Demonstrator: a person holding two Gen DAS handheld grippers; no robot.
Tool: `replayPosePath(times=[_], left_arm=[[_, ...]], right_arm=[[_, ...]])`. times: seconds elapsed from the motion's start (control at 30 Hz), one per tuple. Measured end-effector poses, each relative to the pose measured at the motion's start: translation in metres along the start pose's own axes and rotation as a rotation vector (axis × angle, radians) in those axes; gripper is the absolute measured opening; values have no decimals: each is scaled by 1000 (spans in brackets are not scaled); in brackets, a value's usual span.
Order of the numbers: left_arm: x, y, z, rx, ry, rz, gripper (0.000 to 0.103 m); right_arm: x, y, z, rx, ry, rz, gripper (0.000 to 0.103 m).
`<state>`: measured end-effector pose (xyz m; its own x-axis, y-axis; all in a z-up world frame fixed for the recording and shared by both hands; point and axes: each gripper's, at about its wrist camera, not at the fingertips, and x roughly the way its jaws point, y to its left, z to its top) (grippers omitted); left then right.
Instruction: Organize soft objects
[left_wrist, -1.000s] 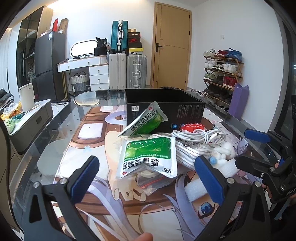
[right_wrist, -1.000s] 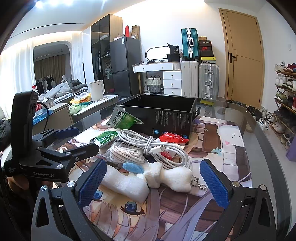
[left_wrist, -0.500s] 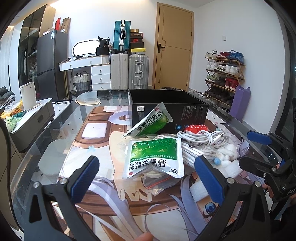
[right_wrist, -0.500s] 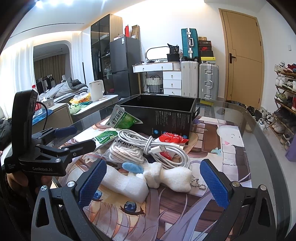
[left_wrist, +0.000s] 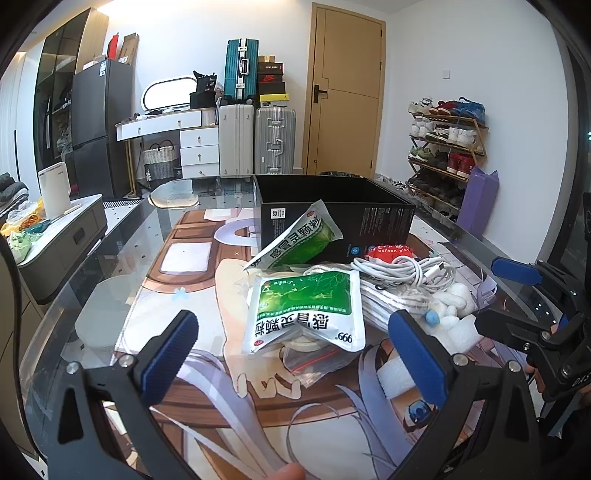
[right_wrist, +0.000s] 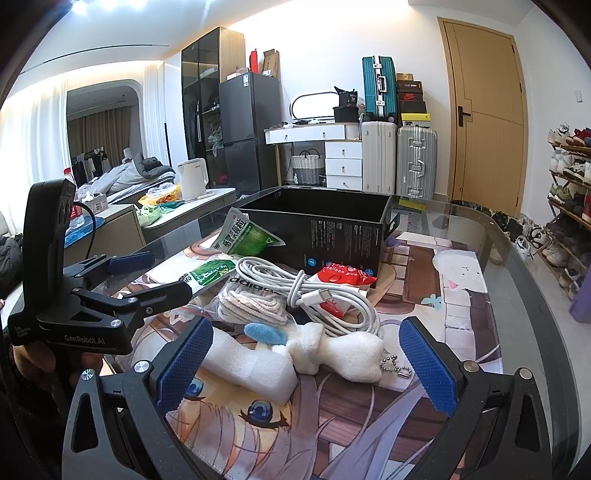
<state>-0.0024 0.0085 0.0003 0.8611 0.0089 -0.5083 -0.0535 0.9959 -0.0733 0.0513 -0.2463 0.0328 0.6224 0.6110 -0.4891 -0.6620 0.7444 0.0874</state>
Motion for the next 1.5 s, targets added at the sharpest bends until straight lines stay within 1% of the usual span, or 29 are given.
replayPosePath(times=[0.27, 0.57, 0.7, 0.93, 1.07, 1.23, 1.43, 1.5], left_arm=[[0, -1, -1, 0, 0, 0, 103], [1, 0, 0, -3, 1, 0, 103], [-1, 3, 2, -1, -4, 4, 103], [-4, 11, 4, -4, -9, 15, 103], [-5, 15, 6, -15, -15, 23, 103], [-6, 18, 7, -20, -19, 27, 103], [-7, 19, 7, -18, -20, 27, 103], [-7, 19, 7, -13, -19, 30, 103]], right_arm=[[2, 1, 1, -18, 14, -26, 103], [0, 2, 7, 2, 36, -54, 102], [1, 6, 5, 27, 50, -35, 102], [10, 16, -2, 76, 93, -35, 102], [13, 21, -6, 119, 111, -6, 102], [17, 32, -16, 117, 135, -28, 102], [23, 35, -23, 173, 154, -8, 102], [26, 36, -24, 178, 152, -11, 99]])
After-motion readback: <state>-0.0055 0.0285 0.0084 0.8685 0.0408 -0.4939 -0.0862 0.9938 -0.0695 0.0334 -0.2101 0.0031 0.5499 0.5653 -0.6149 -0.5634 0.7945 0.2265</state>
